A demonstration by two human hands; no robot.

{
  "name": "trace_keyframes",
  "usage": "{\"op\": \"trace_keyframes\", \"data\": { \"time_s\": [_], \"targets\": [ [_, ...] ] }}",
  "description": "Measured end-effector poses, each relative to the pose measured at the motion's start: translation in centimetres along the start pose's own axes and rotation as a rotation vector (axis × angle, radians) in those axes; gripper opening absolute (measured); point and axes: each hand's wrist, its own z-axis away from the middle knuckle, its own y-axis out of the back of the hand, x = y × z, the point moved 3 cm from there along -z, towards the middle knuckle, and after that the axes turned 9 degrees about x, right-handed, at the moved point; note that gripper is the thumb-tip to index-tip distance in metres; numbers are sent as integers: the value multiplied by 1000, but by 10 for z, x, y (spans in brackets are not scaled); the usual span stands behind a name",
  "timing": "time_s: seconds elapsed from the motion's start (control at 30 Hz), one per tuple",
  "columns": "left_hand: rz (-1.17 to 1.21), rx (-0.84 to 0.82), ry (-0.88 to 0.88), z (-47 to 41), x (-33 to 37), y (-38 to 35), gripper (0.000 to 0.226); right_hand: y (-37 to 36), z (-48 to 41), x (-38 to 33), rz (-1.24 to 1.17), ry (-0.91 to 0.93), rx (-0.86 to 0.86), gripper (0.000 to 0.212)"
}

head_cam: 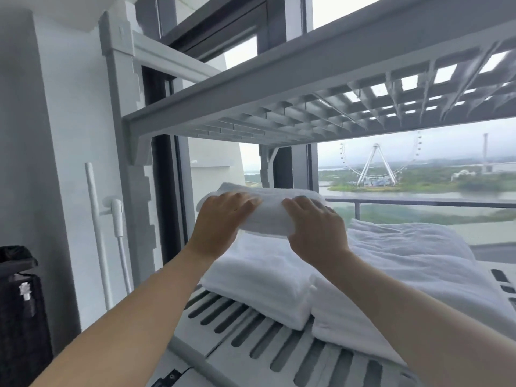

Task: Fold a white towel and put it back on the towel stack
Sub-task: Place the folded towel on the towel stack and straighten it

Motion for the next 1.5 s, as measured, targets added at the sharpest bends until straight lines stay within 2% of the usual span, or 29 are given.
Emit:
{"op": "trace_keyframes", "data": {
  "time_s": [0.07,0.17,0.27,0.43,0.53,0.6,0.67,0.7,0.77,0.83,0.87,1.0,1.13,1.27,1.37,1.43,1.5],
  "targets": [
    [51,-26,11,19,-5,-20,52,-17,10,-6,16,14,-125,45],
    [108,-100,20,54,-8,-41,61,-43,30,-16,-12,68,-325,49],
    [162,-160,46,67,-16,-48,65,-48,32,-18,-46,78,-373,56],
    [208,-226,27,59,-23,-43,55,-41,26,-13,-122,-92,-497,62],
    [229,-151,34,49,-26,-42,57,-37,22,-22,-173,-147,-419,59],
    [197,-55,40,39,-29,-43,57,-33,17,-27,-152,-157,-248,57],
    [161,10,42,30,-33,-47,53,-31,14,-30,-63,-90,-77,56],
    [170,16,48,29,-36,-51,51,-33,14,-31,-21,-55,-50,55],
    [216,-59,54,36,-38,-61,50,-40,19,-30,13,-42,-170,55],
    [271,-218,37,50,-38,-73,50,-51,27,-29,-17,-81,-350,53],
    [306,-275,44,58,-39,-77,49,-54,30,-31,-12,-72,-383,51],
    [400,-338,132,69,-44,-78,49,-57,26,-39,46,-23,-355,44],
    [362,-474,178,67,-48,-77,62,-58,22,-44,88,-1,-341,41],
    [373,-607,164,62,-51,-73,71,-59,21,-38,43,96,-472,53],
    [451,-722,225,50,-49,-73,68,-56,9,-24,-173,-43,-578,51],
    [535,-743,305,38,-47,-74,55,-56,-5,-10,-297,-196,-521,37],
    [534,-709,278,26,-42,-77,39,-58,-17,7,-300,-328,-458,35]
  ]
}}
